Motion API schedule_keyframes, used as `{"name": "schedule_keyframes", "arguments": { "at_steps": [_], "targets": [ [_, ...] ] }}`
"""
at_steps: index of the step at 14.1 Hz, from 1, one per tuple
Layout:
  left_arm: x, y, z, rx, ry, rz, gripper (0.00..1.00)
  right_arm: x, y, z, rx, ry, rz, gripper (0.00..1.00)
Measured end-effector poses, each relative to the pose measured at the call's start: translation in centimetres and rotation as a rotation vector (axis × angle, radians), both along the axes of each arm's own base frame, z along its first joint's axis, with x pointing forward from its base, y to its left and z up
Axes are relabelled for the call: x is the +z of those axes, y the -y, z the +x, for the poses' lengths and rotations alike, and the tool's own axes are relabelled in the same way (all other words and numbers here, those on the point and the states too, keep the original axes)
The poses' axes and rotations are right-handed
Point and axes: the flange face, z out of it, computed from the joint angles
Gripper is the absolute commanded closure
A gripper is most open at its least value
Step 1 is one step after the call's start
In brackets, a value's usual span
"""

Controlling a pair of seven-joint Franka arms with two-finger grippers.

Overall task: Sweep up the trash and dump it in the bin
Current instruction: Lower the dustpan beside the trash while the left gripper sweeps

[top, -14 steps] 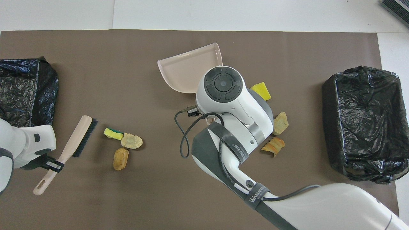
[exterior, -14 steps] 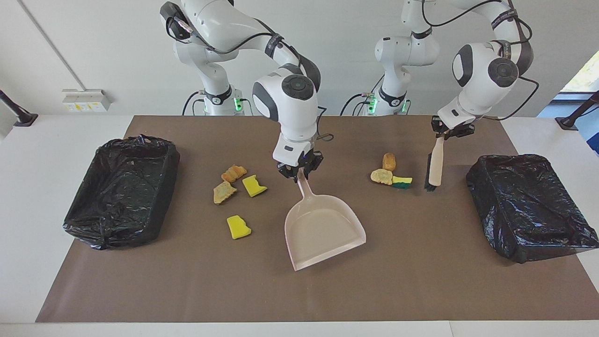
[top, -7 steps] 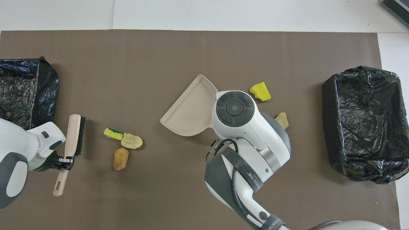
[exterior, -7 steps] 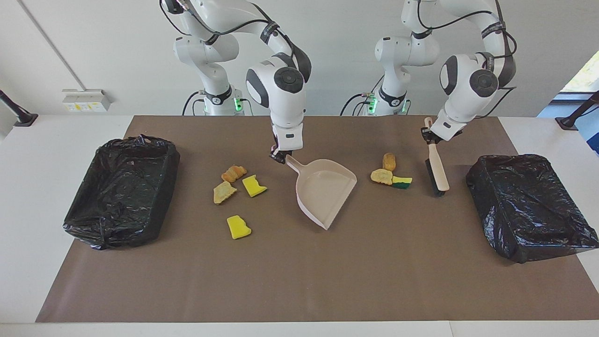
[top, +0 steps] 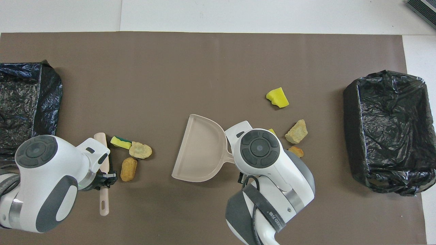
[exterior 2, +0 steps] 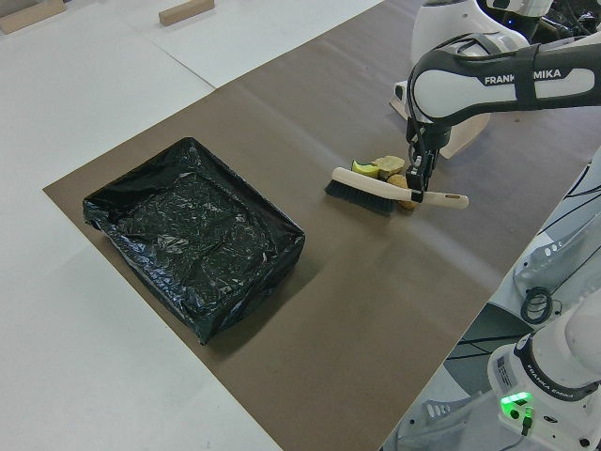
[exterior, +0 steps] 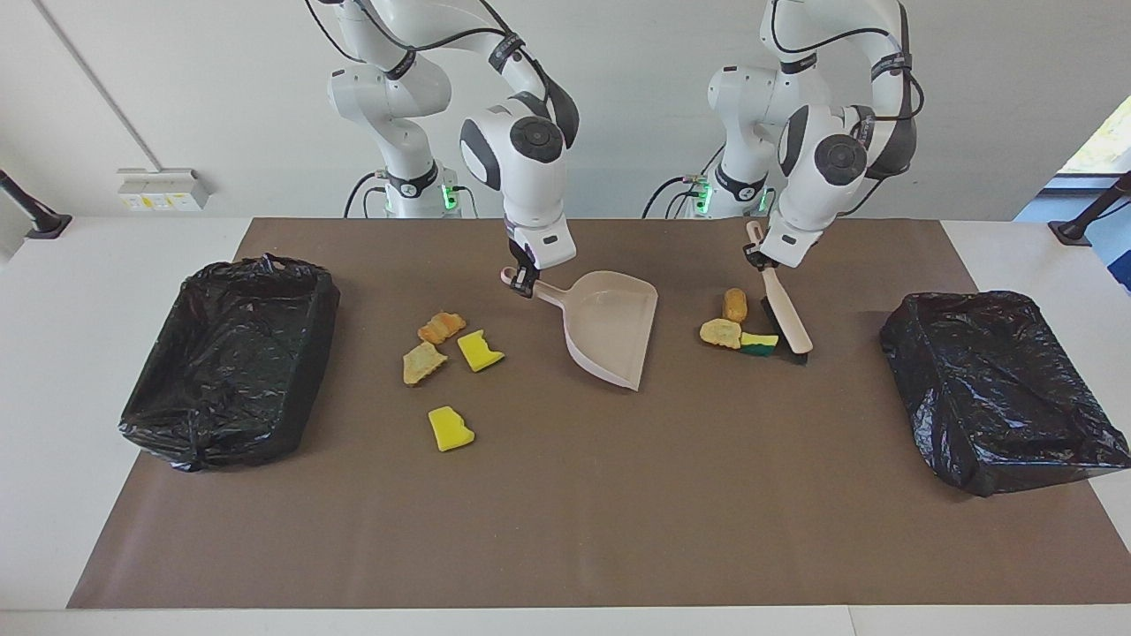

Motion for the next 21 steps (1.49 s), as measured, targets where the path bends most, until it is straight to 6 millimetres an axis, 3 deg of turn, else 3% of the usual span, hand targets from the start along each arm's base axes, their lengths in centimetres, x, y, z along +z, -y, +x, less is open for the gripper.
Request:
{"name": "schedule_keyframes", "arguments": {
  "at_steps": [4, 9, 15, 18, 21],
  "targets": [
    [-0.9, 4.3, -0.7, 0.029, 0.027, -0.038, 1.00, -2.3, 0.2, -0.9, 0.011, 0.011, 0.012, 1.00],
    [-2.4, 12.3, -2.6, -0.013, 0.021, -0.147, 1.00, -2.3, 0.2, -0.9, 0.006, 0.010, 0.013, 1.00],
    [-0.1, 20.8, -4.9, -0.146, 0.034, -0.218, 1.00, -2.3, 0.4, -0.8, -0.016, 0.010, 0.013, 1.00],
    [2.6, 21.9, -5.5, -0.184, -0.034, -0.204, 1.00, -2.3, 0.4, -0.7, -0.019, 0.010, 0.013, 1.00],
    [5.2, 19.8, -6.7, -0.102, -0.148, -0.143, 1.00, -2.3, 0.4, -0.7, -0.020, 0.010, 0.014, 1.00]
  ]
}}
